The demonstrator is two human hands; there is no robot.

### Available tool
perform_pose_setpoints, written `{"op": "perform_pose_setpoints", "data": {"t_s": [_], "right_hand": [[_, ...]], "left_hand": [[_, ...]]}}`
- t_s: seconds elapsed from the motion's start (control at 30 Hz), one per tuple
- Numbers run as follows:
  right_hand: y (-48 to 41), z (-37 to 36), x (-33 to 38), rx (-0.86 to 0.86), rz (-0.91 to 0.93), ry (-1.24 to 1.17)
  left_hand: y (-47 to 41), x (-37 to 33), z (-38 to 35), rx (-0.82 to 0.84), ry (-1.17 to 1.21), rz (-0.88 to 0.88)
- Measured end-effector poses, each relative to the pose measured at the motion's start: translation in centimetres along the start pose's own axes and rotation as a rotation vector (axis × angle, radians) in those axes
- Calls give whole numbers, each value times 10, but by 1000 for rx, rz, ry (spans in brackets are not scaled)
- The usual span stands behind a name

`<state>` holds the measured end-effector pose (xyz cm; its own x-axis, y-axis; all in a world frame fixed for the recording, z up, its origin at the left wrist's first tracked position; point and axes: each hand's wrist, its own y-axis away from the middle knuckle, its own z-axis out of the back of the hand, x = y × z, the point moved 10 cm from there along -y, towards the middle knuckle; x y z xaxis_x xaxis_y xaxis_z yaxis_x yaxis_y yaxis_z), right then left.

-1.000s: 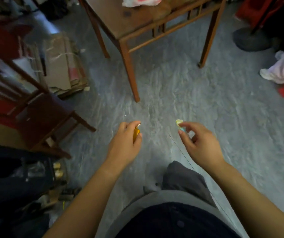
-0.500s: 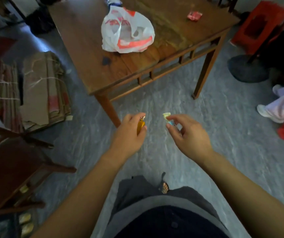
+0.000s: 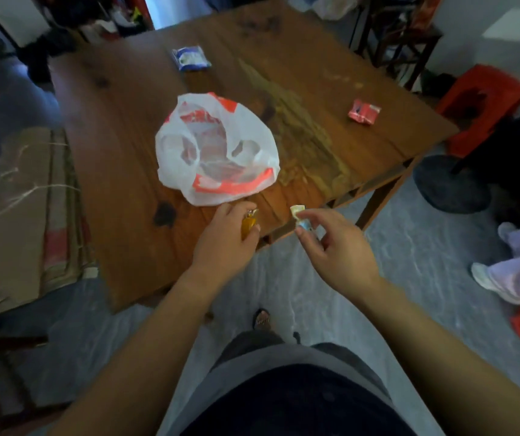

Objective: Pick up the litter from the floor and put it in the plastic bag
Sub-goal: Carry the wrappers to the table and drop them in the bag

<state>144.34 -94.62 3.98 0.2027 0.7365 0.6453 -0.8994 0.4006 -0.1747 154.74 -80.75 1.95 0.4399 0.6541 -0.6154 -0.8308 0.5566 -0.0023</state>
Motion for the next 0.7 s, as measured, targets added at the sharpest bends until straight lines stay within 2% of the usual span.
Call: {"op": "perform_pose_setpoints", "data": {"t_s": [0.13,0.3,0.53,0.7], "right_hand": [[-82,-5,-5,53,10,8],[-159,-32,-8,142,43,-12],[-243,-91,-9,385,196,-72],[-274,-124,-28,566,240,-63]], "left_hand": [[-79,3,17,-58,-43,18],[-127,26,20,-50,-64,170],[-175,54,21,-185,-117,394],[-204,75,10,-194,-148,538]]}}
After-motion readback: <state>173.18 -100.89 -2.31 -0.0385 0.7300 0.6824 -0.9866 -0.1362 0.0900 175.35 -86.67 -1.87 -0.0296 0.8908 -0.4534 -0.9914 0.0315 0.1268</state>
